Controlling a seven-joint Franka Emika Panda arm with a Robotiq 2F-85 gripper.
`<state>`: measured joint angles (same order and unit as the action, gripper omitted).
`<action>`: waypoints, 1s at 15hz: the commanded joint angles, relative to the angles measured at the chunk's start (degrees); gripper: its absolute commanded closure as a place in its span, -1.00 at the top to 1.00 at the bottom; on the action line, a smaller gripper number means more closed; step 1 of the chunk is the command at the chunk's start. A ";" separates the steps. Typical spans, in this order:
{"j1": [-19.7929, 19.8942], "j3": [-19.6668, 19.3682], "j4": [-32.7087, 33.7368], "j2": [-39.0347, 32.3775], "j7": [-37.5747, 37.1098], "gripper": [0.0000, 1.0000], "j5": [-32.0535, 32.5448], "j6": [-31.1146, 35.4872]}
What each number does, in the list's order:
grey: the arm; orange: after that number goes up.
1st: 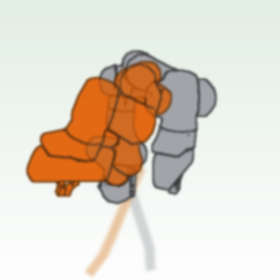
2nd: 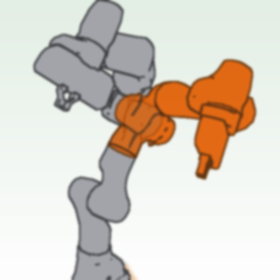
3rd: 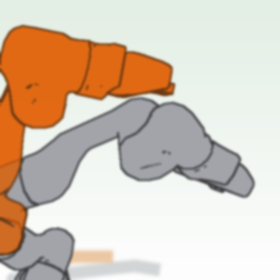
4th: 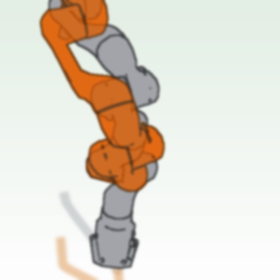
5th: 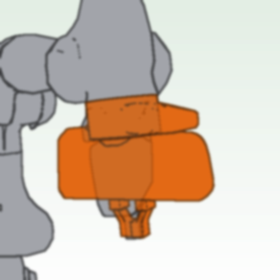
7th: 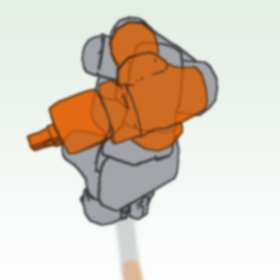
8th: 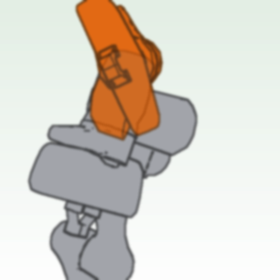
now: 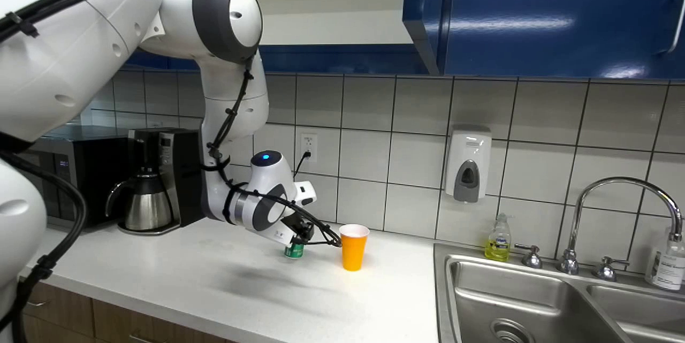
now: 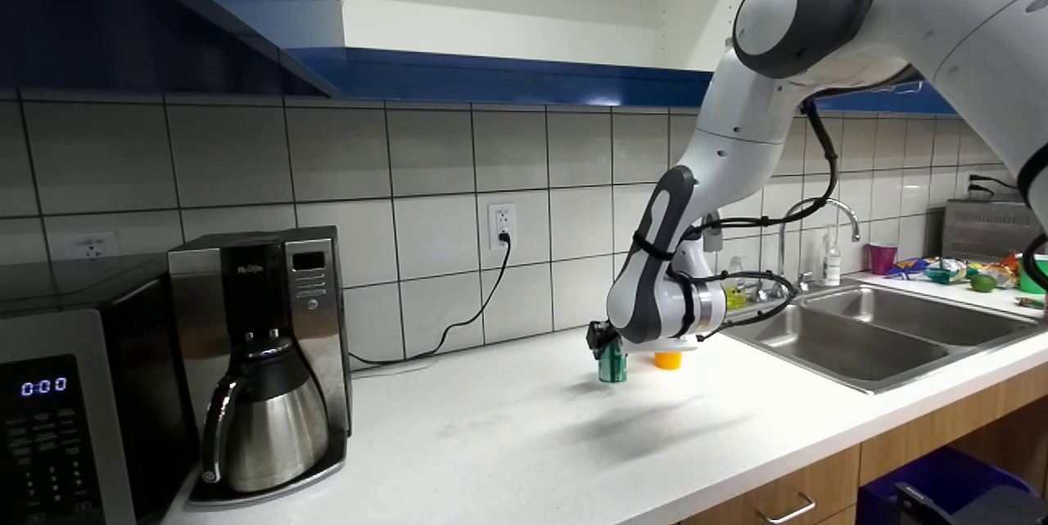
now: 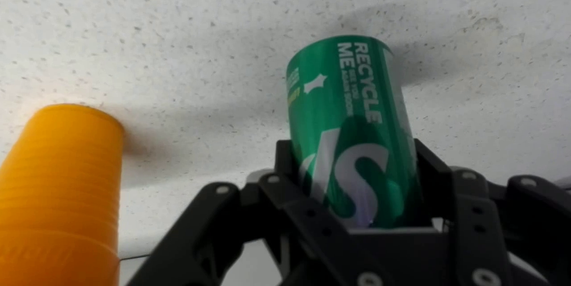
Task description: Remove the can from the cabinet
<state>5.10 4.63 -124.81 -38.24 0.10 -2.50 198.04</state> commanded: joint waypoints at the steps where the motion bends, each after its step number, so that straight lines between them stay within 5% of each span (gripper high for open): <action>1: 0.60 0.41 2.65 -1.72 -1.31 -0.23 1.51 -0.04; 11: -0.22 -0.10 5.16 -4.29 -1.29 -0.23 0.97 -0.04; 12: -0.29 -0.17 5.08 -4.27 -1.23 0.77 0.98 -0.04; 15: -0.68 -0.42 3.71 -3.07 -1.30 1.00 0.67 -0.04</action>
<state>4.78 4.62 -120.62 -42.23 0.10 -2.49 198.06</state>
